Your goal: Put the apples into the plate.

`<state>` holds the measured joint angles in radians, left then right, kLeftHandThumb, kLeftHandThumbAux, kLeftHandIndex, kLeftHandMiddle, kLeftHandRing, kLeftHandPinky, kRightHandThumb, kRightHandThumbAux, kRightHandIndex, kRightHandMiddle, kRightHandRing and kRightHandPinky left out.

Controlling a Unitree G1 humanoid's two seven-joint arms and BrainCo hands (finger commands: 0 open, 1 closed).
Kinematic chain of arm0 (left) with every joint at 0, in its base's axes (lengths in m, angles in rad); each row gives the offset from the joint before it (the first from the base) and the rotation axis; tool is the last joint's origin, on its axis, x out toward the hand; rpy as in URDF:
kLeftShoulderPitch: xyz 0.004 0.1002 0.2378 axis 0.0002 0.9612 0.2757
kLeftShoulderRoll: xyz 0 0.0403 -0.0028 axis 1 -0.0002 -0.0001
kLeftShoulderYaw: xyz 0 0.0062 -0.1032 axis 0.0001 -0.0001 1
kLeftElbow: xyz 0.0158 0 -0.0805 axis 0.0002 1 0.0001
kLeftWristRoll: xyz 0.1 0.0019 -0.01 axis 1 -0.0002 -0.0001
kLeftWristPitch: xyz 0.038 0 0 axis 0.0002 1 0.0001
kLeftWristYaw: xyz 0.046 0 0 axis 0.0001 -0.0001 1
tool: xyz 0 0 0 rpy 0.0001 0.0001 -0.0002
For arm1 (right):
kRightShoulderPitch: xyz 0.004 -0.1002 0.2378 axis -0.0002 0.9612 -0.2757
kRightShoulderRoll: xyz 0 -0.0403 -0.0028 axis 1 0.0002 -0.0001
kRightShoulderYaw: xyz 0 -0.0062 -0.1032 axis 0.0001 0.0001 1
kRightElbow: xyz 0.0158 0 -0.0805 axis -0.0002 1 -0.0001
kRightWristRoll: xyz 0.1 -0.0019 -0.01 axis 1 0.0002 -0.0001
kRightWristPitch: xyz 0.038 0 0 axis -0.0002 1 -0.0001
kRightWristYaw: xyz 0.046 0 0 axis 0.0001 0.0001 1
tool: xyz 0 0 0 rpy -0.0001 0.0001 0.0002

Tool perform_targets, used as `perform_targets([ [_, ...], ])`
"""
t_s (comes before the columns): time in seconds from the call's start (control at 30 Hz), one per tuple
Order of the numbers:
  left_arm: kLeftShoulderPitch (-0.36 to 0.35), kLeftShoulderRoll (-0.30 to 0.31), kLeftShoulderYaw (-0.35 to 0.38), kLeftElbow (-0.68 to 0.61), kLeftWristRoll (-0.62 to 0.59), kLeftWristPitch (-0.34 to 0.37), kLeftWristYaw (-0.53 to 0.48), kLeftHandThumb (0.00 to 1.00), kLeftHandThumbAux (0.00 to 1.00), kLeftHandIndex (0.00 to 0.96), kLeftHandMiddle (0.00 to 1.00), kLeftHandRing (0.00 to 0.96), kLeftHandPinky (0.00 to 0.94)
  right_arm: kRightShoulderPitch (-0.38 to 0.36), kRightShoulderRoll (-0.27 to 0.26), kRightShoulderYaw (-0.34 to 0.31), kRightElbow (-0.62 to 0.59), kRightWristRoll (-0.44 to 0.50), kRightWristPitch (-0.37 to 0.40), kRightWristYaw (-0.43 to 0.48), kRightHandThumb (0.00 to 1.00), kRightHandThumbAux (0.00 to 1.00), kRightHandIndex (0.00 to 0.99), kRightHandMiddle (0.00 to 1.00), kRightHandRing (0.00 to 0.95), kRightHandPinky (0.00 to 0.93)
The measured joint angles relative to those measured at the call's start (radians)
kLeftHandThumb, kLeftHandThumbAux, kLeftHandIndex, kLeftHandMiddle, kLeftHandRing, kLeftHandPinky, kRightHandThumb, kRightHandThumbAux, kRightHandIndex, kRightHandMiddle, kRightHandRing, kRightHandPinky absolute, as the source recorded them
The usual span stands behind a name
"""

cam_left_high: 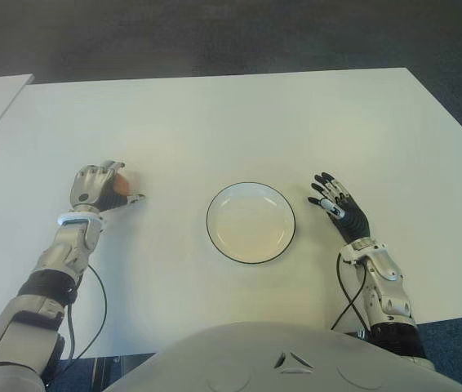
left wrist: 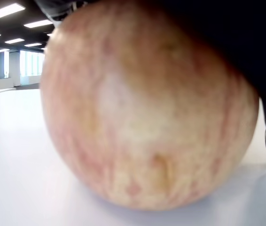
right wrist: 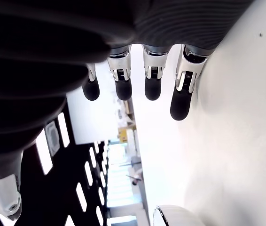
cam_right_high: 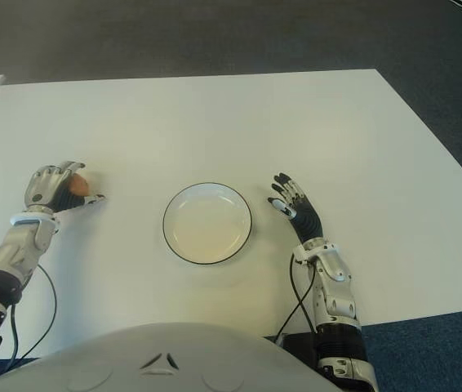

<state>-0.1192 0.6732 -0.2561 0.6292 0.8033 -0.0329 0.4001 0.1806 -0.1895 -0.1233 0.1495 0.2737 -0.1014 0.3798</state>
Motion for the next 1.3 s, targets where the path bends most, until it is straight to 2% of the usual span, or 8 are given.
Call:
perform_targets([
  [0.13,-0.006,-0.004,-0.004,0.007,0.0,0.018,0.001,0.84,0.666,0.412,0.495,0.53,0.452,0.005,0.0,-0.006,-0.003,-0.002,-0.001,-0.004,0.125,0.587,0.04,0.097,0.09,0.098],
  [0.3,-0.019,-0.009,-0.008,0.036,0.0,0.027,0.026,0.845,0.666,0.411,0.501,0.643,0.624,0.006,0.003,-0.011,-0.003,-0.012,-0.016,-0.02,0.121,0.566,0.069,0.13,0.11,0.101],
  [0.5,-0.022,-0.02,-0.011,0.058,-0.004,0.03,0.077,0.85,0.667,0.407,0.515,0.723,0.734,0.009,0.018,-0.013,0.004,-0.016,-0.055,-0.041,0.147,0.542,0.097,0.158,0.128,0.133],
  [0.77,-0.009,-0.039,0.012,0.044,-0.067,0.047,0.083,0.852,0.668,0.401,0.525,0.784,0.753,0.012,0.024,-0.013,0.001,-0.019,-0.065,-0.062,0.146,0.535,0.108,0.167,0.137,0.145],
  [1.0,-0.019,-0.038,0.022,0.094,-0.117,-0.017,0.107,0.853,0.668,0.405,0.522,0.789,0.738,0.015,0.032,-0.011,-0.005,-0.031,-0.065,-0.087,0.119,0.559,0.105,0.174,0.143,0.127],
  [1.3,-0.011,-0.038,0.028,0.082,-0.146,-0.019,0.107,0.854,0.667,0.407,0.522,0.786,0.737,0.01,0.037,-0.011,-0.003,-0.04,-0.065,-0.106,0.111,0.567,0.1,0.164,0.139,0.122],
])
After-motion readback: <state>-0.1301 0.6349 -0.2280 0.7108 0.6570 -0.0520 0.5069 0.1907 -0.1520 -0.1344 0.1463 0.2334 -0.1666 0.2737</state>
